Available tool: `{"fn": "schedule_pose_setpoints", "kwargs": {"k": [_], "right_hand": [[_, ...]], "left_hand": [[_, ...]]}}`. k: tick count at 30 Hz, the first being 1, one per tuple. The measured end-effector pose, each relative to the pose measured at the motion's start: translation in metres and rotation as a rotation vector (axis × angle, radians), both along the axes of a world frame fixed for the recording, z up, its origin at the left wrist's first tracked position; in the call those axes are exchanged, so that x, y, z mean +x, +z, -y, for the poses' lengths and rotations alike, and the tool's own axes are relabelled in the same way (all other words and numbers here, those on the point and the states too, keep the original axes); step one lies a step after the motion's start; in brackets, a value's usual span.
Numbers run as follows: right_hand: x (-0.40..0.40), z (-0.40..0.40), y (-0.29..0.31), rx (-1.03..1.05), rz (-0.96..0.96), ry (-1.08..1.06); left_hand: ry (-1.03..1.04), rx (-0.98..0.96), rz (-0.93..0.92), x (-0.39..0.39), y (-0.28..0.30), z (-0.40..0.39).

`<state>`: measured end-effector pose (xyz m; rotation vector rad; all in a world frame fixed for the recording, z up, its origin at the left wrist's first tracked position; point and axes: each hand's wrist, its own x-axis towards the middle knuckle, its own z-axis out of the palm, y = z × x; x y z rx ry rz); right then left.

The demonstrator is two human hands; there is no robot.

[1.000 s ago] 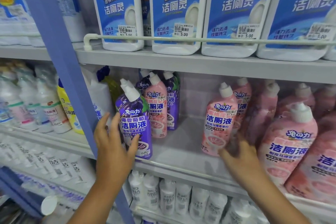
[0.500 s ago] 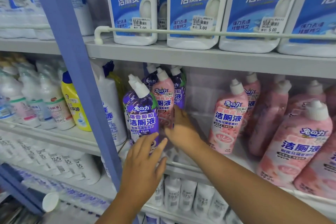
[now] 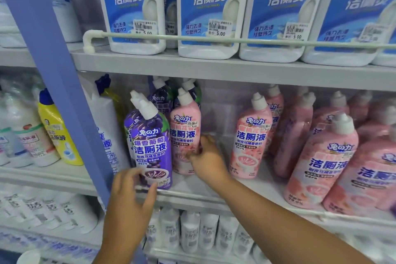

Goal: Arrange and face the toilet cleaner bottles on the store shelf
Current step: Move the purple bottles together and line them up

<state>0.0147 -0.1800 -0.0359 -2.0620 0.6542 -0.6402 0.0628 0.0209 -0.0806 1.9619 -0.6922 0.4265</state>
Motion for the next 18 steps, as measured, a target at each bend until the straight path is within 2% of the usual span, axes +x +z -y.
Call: {"fn": "schedule_pose_setpoints", "kwargs": {"k": [4, 8, 14, 18], "right_hand": [[-0.044, 0.003, -0.006, -0.032, 0.024, -0.032], [-0.089, 0.019, -0.001, -0.01, 0.047, -0.07], [-0.14, 0.051, 0.003, -0.088, 0.031, -0.134], [-0.151, 0.063, -0.006, -0.046, 0.013, -0.196]], "left_hand": [[-0.019, -0.2, -0.268, 0.008, 0.006, 0.015], [-0.118, -0.269, -0.344, 0.011, 0.008, 0.025], [-0.067, -0.091, -0.344, 0.023, 0.006, 0.03], [-0.085, -0.012, -0.301, 0.015, 0.013, 0.037]]}}
